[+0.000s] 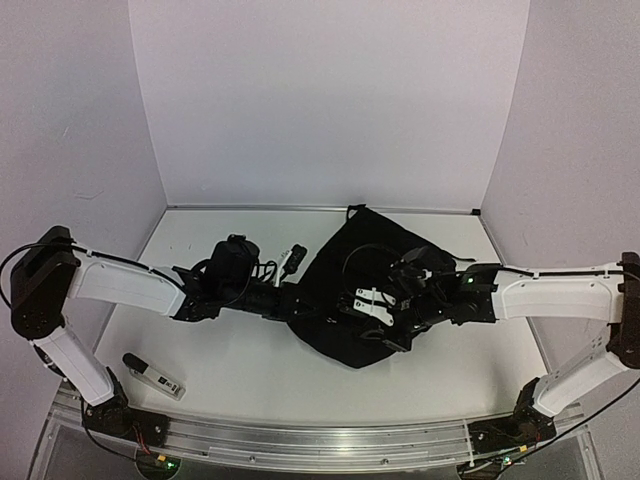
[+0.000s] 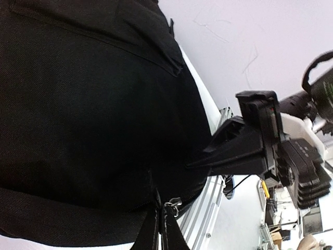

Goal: Pack the student bag
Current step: Zip the student bag at the center of the board.

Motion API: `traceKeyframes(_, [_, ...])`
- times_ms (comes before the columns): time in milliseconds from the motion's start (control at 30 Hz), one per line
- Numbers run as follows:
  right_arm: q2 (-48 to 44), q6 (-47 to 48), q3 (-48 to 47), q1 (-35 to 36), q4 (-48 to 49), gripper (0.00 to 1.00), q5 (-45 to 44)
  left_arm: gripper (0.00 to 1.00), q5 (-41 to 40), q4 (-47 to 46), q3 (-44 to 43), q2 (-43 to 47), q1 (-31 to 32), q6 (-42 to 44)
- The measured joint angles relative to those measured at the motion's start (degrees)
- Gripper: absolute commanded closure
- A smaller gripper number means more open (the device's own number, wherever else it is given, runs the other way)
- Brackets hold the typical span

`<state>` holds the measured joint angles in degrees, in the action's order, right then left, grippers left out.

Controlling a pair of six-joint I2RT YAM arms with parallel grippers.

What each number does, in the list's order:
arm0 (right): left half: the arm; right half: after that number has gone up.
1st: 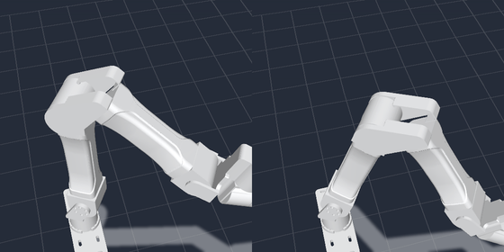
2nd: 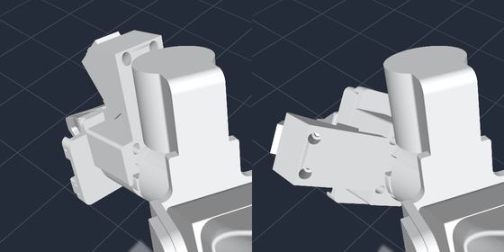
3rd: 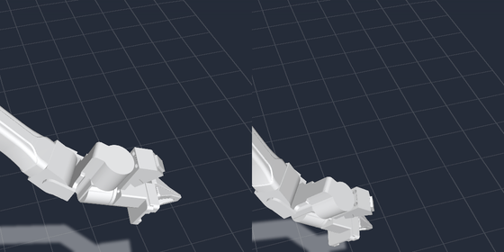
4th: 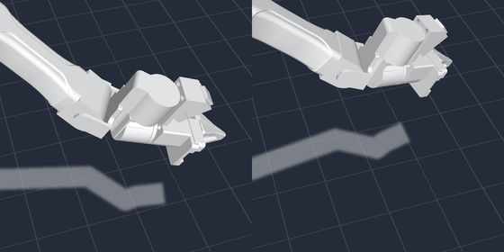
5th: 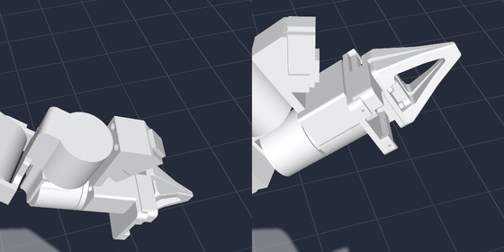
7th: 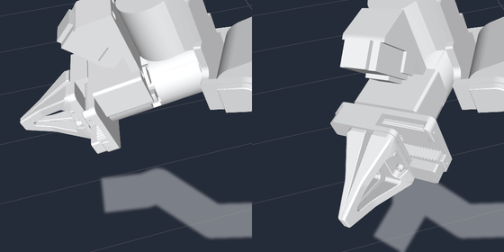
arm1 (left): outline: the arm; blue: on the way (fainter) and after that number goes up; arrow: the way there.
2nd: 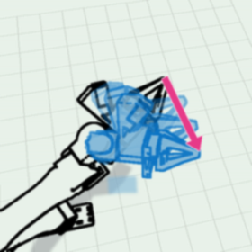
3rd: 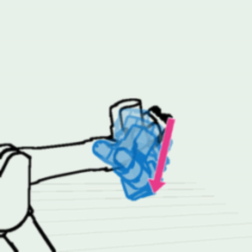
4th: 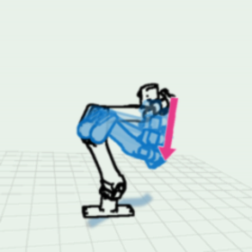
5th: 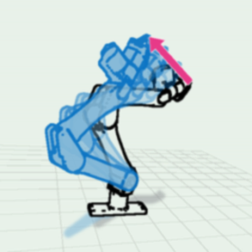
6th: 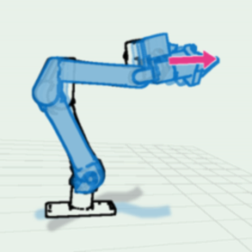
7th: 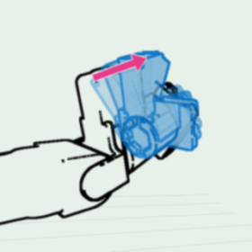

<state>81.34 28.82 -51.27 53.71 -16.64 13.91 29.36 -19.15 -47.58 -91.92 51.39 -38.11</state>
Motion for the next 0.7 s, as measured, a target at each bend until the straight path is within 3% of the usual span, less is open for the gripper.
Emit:
traceKeyframes(167, [0.08,0.68,-0.72,-0.2,-3.77,1.0,0.07,0.46,-0.28,-0.78,3.66,5.22,0.14,2.42])
traceKeyframes(233, [0.09,1.69,-0.78,-0.3,-5.24,1.0,0.09,0.35,-2.11,-0.09,4.43,7.67,0.06,2.25])
traceKeyframes(467, [0.09,6.16,-1.51,-0.31,-8.23,1.0,-0.32,0.27,-8.88,5.17,3.04,9.12,0.03,-0.91])
traceKeyframes(700, [0.21,10.2,-1.57,0.1,-9.15,1.0,-1.93,0.3,-8.95,13.83,-8.94,-1.05,0.57,-2.28])
